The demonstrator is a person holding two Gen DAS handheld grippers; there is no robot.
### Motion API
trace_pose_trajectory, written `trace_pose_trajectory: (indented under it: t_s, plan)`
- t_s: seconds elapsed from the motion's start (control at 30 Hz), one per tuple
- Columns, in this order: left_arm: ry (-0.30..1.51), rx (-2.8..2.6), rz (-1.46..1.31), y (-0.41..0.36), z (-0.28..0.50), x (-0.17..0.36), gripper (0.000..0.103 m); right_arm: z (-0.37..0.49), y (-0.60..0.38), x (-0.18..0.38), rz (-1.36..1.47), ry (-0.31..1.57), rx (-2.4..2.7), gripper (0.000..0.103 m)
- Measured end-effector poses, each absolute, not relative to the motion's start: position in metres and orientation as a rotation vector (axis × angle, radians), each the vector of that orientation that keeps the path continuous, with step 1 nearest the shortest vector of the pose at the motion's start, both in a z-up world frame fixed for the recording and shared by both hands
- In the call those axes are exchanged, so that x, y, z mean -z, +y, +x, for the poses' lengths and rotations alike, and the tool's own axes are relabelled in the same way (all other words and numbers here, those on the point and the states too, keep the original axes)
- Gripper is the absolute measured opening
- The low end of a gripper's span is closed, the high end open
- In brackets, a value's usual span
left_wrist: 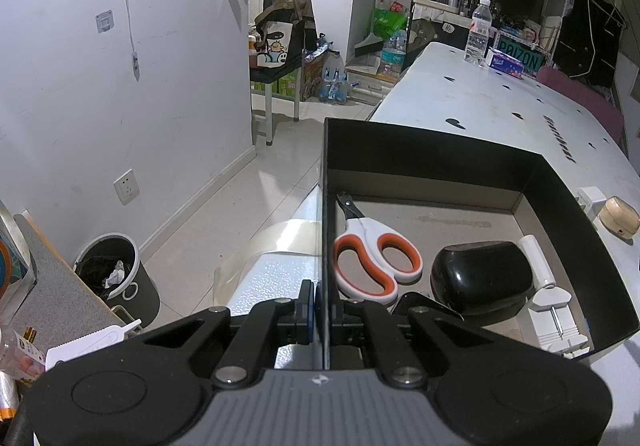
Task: Organize rigid objects
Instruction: 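Move the right gripper to the white round tape measure and grasp it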
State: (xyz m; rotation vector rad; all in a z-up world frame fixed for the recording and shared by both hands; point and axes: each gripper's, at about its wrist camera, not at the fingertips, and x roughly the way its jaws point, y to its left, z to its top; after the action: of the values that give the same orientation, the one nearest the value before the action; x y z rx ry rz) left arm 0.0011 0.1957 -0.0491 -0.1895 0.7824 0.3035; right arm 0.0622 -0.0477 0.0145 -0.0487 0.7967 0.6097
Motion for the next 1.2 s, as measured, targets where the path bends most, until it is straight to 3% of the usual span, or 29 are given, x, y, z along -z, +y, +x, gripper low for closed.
trace_pose_trajectory:
  t_s: [0.87,1.0,1.2]
  plan:
    - [0.788,-0.308,-0.182,0.193,-0.002,0.051,0.005,0.118,-0.180,0.018,0.037,0.873,-0.249,0.100]
    - [0.788,-0.308,-0.183,0.193,-0.002,0.051,0.005,0.126,-0.199,0.032,0.073,0.921,-0.214,0.096]
    - [0.789,-0.308,-0.182,0.193,-0.002,0.051,0.005,0.140,-0.211,0.053,0.108,0.999,-0.173,0.083]
